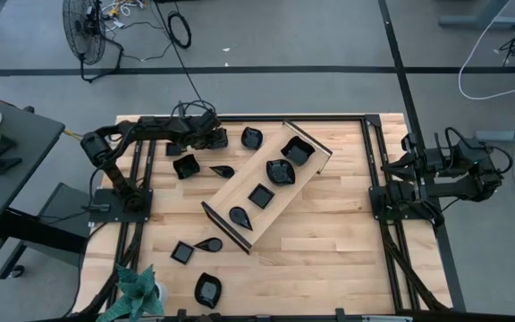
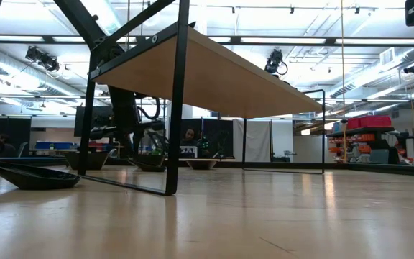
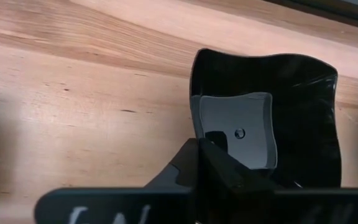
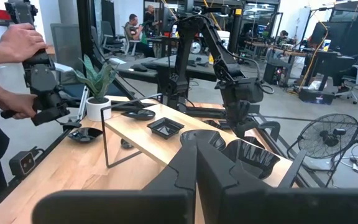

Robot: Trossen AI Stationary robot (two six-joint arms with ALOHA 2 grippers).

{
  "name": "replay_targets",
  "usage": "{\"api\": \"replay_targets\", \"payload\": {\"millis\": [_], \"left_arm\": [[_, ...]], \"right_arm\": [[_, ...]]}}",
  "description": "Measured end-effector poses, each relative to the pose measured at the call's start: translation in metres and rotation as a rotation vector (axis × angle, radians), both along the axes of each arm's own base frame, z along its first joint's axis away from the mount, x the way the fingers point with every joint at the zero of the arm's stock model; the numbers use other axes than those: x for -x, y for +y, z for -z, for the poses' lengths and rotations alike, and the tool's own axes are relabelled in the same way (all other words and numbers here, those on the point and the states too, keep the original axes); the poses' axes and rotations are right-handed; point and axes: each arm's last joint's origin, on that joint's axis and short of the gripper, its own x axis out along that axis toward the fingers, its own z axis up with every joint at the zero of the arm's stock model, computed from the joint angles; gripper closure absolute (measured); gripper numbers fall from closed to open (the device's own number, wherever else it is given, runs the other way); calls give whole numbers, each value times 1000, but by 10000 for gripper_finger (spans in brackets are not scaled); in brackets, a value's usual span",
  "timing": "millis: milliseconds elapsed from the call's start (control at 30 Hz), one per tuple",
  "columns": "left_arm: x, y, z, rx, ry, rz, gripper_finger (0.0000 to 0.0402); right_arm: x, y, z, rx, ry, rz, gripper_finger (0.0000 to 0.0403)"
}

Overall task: Pick & Place Mini shaped plates
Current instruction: Stack the black wave square shaped bowl on top of the black wave square shaped bowl on the shelf

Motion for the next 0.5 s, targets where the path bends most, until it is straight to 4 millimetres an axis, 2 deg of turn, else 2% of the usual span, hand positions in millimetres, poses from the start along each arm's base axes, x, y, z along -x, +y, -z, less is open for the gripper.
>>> {"api": "replay_targets", "payload": {"millis": [500], "left_arm": [[-8,-7,-3,-17,14,27,394]], "right_arm": [[0,0,0,0,0,0,392]]}}
